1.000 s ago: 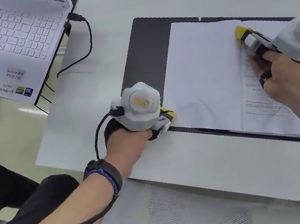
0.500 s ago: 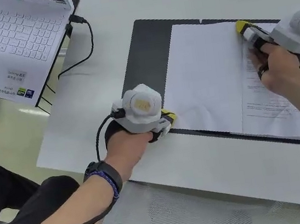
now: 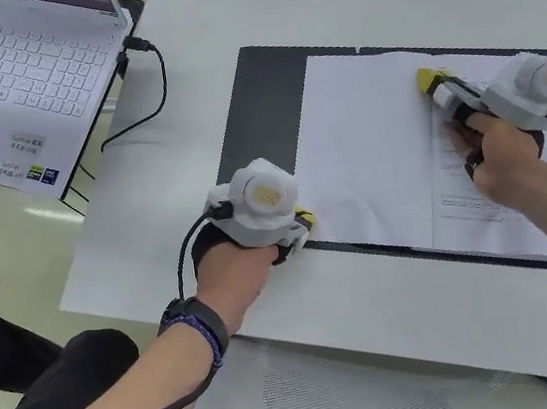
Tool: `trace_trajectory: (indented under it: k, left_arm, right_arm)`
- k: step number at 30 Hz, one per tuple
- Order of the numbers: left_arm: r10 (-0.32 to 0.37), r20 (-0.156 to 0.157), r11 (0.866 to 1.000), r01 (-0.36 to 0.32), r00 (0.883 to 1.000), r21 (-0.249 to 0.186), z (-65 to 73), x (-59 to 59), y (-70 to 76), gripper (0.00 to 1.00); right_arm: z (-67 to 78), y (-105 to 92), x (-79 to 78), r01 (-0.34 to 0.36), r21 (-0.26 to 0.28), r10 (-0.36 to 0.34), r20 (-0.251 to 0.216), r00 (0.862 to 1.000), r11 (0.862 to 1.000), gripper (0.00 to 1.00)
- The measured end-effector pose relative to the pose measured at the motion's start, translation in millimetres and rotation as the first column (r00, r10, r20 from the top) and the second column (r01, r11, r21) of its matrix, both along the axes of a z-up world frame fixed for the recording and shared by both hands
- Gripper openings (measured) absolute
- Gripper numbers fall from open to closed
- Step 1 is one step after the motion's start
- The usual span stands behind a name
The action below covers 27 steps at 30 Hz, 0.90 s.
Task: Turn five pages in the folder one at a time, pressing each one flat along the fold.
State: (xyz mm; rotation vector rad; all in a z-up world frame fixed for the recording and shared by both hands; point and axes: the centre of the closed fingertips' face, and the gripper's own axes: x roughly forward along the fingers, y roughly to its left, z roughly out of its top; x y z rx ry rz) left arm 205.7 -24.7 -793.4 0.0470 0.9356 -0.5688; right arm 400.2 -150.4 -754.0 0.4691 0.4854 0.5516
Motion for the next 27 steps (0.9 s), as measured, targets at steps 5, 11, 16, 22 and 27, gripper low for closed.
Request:
trace_trajectory:
  k: [5,11,16,22,27]
  left_arm:
    - [0.005,-0.006,1.000,-0.005,1.000,0.012,-0.5,-0.1,-0.5,0.00]
    - [0.010,-0.007,1.000,-0.009,1.000,0.016,-1.2,-0.1,-0.5,0.00]
    - [0.015,-0.004,0.999,-0.015,1.000,0.030,-1.2,-0.6,-1.3,0.00]
    - [0.014,-0.010,0.999,-0.014,1.000,0.035,-1.6,-0.2,-1.4,0.00]
    - [0.013,-0.011,0.999,-0.012,1.000,0.039,-1.3,-0.3,-1.8,0.00]
  right_arm:
    - [-2.7,-3.2,-17.5,0.007,0.017,-0.007,-0.004,1.000,1.000,0.00]
    - [-7.9,-6.2,-33.1,0.003,0.011,-0.003,0.002,1.000,1.000,0.00]
    - [-8.1,-10.0,-49.0,0.000,0.019,0.000,0.003,1.000,1.000,0.00]
    - [-10.3,-11.2,-66.2,-0.028,0.014,0.028,0.013,1.000,1.000,0.00]
    - [-10.1,-13.4,-81.2,-0.023,0.019,0.022,0.009,1.000,1.000,0.00]
